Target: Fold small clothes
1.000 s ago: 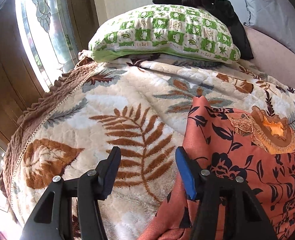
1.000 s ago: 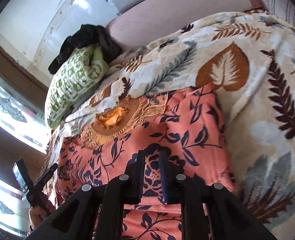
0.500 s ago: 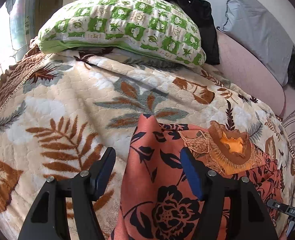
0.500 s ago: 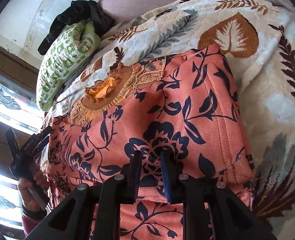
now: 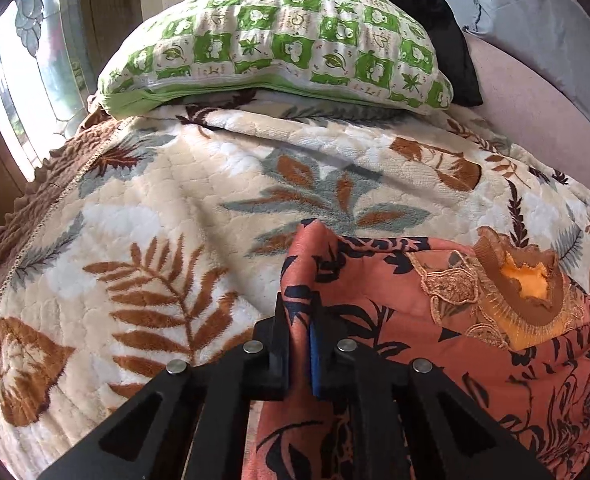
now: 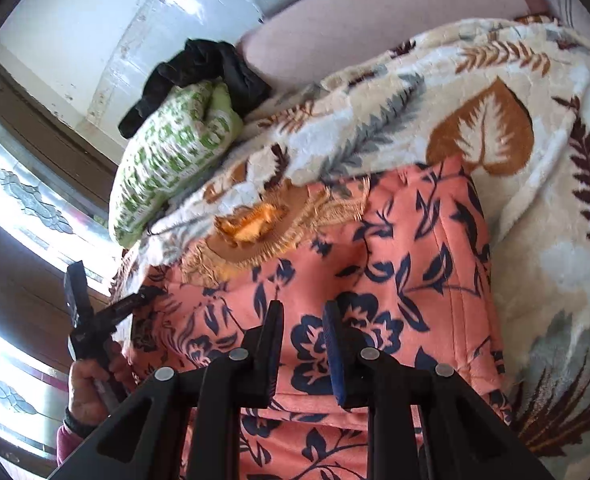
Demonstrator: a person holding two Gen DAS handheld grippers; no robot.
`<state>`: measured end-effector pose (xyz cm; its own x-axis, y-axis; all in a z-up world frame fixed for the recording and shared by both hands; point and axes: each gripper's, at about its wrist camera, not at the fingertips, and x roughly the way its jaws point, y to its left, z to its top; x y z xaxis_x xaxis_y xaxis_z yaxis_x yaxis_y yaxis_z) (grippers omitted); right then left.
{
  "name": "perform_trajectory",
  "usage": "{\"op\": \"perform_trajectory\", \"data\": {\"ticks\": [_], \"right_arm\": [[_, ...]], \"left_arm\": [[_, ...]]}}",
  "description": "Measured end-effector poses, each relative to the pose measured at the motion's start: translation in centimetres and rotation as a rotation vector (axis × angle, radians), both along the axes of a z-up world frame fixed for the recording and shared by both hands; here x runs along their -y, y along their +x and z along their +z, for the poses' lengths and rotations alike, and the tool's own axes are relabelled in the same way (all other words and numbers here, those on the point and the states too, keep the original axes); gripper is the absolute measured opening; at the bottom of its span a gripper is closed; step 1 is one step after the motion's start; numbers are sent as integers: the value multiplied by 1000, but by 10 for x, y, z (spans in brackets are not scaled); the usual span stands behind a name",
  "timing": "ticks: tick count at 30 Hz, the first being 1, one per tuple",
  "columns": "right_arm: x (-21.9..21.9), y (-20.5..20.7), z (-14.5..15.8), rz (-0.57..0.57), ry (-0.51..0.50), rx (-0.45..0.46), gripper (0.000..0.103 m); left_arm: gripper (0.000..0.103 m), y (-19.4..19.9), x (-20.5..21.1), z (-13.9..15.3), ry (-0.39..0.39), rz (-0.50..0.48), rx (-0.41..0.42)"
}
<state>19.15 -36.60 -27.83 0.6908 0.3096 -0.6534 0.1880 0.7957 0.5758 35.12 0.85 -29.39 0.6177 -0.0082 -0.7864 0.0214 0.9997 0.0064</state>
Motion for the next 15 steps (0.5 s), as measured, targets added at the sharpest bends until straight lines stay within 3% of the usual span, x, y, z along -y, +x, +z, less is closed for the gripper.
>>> {"op": "perform_trajectory", "data": {"ticks": [5, 6, 7, 8, 9, 12, 15], "right_arm": [[7, 0, 3, -29, 25, 28, 26], [7, 4, -2, -29, 24, -2, 40], [5, 9, -11, -29, 20, -58, 76], [3, 15, -25, -19, 11, -157, 81], [1, 17, -35, -8, 15, -196, 80], [-10, 15, -21, 22, -68, -156, 80], [-20, 10, -9, 65, -46, -65, 79]], "left_arm": [[8, -5, -13, 6, -15, 66, 24], [8, -5, -12, 6, -11, 68, 23], [8, -5, -11, 5, -4, 68, 22], [8, -6, -10, 6, 3, 69, 22], [8, -6, -9, 7, 6, 70, 25], [8, -10, -10, 17, -17, 65, 29], [11, -16, -8, 27, -28, 46, 26]]}}
